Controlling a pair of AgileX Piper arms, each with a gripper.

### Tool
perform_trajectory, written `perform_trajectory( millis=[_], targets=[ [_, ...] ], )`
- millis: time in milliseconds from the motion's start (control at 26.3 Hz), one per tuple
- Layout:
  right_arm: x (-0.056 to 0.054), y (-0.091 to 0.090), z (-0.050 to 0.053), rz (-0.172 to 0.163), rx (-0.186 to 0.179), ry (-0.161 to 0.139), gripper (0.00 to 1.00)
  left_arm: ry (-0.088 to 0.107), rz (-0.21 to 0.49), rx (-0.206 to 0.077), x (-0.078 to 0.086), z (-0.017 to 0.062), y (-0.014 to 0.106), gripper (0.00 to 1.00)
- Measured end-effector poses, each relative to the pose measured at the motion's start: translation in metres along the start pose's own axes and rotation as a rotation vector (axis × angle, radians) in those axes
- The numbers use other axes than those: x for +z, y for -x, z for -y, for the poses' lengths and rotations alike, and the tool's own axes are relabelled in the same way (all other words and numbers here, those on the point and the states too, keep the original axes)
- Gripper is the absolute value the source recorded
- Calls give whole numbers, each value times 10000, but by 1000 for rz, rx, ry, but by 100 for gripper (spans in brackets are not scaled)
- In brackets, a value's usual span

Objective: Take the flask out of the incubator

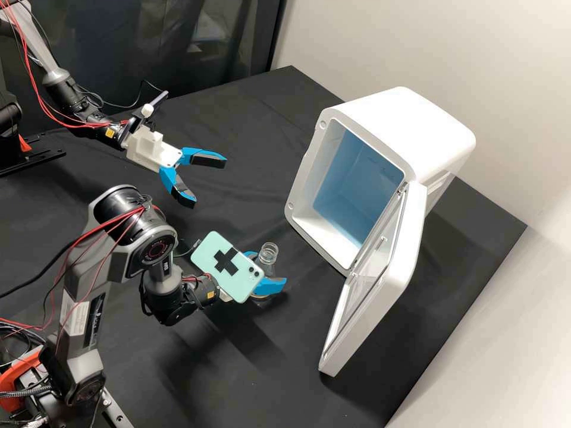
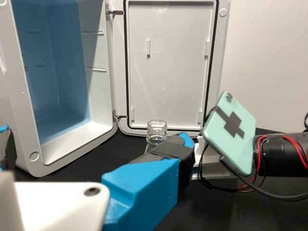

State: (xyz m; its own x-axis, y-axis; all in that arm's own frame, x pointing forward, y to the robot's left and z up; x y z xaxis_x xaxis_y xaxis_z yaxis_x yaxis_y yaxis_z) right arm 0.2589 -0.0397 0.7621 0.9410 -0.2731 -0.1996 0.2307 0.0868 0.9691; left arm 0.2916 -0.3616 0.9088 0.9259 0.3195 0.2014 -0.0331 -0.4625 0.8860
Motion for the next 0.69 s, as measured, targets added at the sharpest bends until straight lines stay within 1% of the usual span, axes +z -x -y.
perform_trajectory(
  millis=[38,76,114,152,190,229,267,305,343,381,419,457,495,571,648,686],
  targets=[
    [-9,21,-2,-5,2,1,100,0,0,0,0,0,0,100],
    [-21,56,0,-13,9,-6,100,0,0,0,0,0,0,100],
    [-31,84,-4,-13,22,-12,100,0,0,0,0,0,0,100],
    [-49,105,-17,-22,35,-14,100,0,0,0,0,0,0,100],
    [-64,136,-26,-35,48,-15,100,0,0,0,0,0,0,100],
    [-92,157,-38,-56,64,-20,100,0,0,0,0,0,0,100],
    [-117,202,-60,-79,91,-35,100,0,0,0,0,0,0,100],
    [-126,229,-74,-90,103,-47,100,0,0,0,0,0,0,100],
    [-149,263,-105,-118,119,-78,100,0,0,0,0,0,0,100],
    [-156,293,-126,-134,125,-102,100,0,0,0,0,0,0,100],
    [-162,316,-144,-145,129,-117,100,0,-1,0,-4,-1,0,100],
    [-169,342,-170,-162,131,-139,100,0,-1,0,-4,-1,0,100],
    [-175,386,-198,-185,129,-168,100,0,-2,1,-6,-2,0,100],
    [-194,429,-249,-218,140,-198,100,0,-2,1,-6,-2,0,100],
    [-204,484,-311,-247,152,-238,100,0,-4,1,-11,-3,0,100],
    [-210,496,-330,-256,156,-247,100,1,-6,2,-18,-6,1,100]
  ],
)
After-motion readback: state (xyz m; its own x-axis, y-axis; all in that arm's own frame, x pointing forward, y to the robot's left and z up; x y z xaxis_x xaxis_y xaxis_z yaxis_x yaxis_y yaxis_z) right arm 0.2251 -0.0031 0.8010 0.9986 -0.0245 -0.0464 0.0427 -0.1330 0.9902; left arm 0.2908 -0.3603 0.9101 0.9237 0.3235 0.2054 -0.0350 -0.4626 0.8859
